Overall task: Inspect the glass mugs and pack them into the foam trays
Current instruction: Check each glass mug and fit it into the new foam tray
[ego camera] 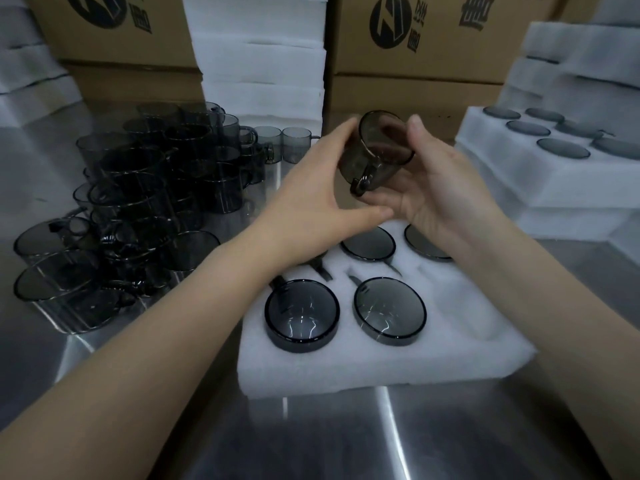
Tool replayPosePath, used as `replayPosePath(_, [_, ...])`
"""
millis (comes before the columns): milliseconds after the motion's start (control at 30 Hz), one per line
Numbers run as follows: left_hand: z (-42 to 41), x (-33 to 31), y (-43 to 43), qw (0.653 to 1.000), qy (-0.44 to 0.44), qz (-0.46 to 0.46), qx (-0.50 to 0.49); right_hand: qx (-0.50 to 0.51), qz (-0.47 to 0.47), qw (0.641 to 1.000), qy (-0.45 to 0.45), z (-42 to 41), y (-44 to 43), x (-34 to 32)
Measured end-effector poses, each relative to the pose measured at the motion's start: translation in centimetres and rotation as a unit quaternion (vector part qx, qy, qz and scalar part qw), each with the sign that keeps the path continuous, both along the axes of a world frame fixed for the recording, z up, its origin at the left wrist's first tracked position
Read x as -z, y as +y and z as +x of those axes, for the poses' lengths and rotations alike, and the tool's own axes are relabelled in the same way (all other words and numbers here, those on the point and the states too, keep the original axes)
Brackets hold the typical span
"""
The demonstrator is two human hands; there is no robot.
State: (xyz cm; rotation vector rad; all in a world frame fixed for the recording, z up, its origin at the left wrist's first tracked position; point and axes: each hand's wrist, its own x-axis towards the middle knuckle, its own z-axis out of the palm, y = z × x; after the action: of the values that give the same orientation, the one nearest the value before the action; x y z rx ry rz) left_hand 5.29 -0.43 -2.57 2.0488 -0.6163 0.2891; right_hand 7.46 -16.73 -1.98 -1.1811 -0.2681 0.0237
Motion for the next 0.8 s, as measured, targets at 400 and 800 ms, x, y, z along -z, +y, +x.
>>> replayPosePath(400, [-0.36, 0.54, -0.03, 0.990, -0.136, 0.044, -0.011, 0.004, -0.040, 0.999, -0.024, -0.45, 0.31, -0.18])
replayPosePath(800, [-0.29, 0.35, 0.07, 0.992, -0.124, 0.022, -0.017, -0.023, -0.098, 0.991, -0.086, -0.34, 0.32, 0.34])
